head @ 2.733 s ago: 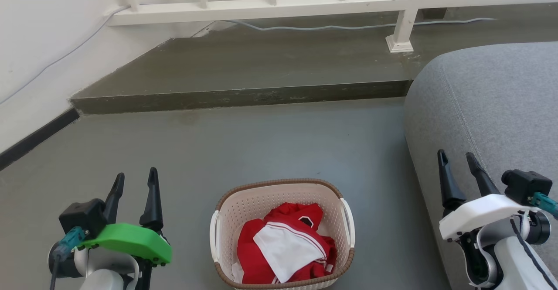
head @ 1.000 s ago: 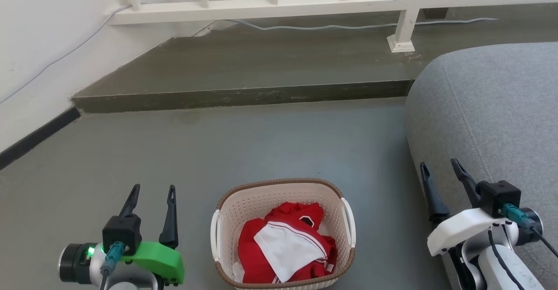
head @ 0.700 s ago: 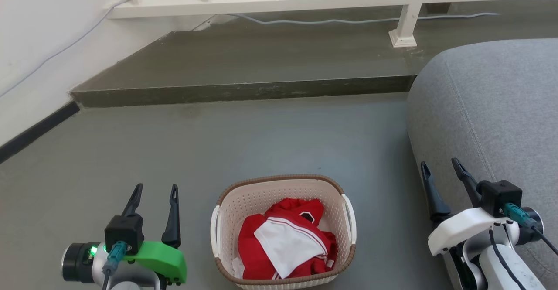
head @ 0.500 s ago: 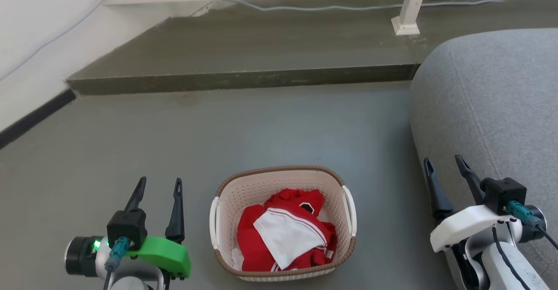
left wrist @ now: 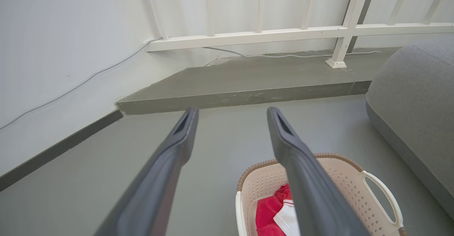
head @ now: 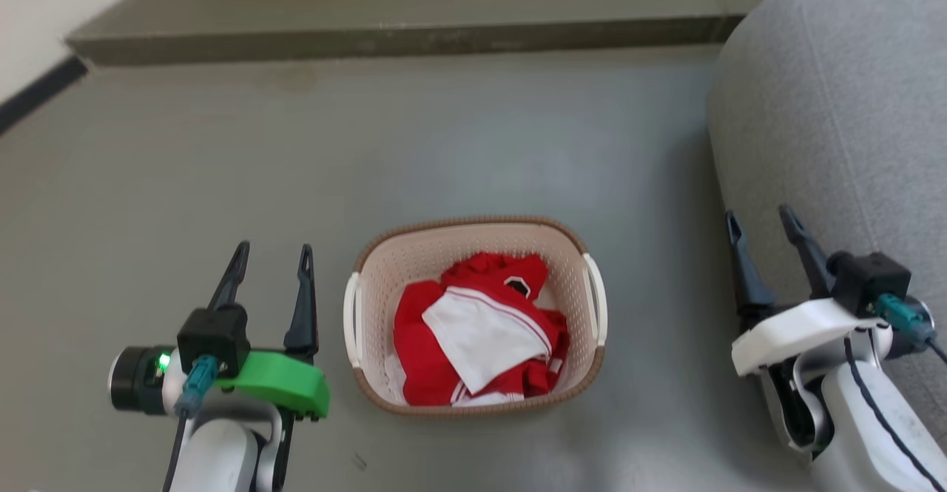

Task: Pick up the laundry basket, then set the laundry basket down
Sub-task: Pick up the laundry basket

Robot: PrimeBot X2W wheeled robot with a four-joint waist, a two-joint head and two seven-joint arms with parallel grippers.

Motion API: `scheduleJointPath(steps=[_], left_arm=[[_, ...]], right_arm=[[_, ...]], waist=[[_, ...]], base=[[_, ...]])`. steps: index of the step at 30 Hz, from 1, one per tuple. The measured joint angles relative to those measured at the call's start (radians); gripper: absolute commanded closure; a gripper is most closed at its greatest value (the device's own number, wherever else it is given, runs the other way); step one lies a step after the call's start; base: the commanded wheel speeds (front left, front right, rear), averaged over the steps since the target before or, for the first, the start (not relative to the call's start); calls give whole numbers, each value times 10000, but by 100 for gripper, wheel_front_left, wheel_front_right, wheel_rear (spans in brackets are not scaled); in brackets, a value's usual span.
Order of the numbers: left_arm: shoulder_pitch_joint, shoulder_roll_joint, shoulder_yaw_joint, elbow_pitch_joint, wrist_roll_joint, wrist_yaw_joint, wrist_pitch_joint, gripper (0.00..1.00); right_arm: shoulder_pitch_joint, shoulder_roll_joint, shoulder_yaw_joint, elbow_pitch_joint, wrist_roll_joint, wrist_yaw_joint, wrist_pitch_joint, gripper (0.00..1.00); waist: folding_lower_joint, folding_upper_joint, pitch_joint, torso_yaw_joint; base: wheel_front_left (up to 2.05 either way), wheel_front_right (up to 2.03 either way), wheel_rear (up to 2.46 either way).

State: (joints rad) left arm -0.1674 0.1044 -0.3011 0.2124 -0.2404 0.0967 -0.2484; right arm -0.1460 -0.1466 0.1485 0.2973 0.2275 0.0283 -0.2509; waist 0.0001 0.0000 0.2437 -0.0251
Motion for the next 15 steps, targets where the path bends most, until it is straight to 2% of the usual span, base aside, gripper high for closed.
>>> scheduleJointPath(steps=[15], left_arm=[[-1499, -232, -224, 255, 73, -8, 65, 0]], right_arm=[[-1231, 67, -194, -12, 2, 159, -10, 0]], waist=[[0, 0, 1980, 56]], base=[[0, 0, 0]])
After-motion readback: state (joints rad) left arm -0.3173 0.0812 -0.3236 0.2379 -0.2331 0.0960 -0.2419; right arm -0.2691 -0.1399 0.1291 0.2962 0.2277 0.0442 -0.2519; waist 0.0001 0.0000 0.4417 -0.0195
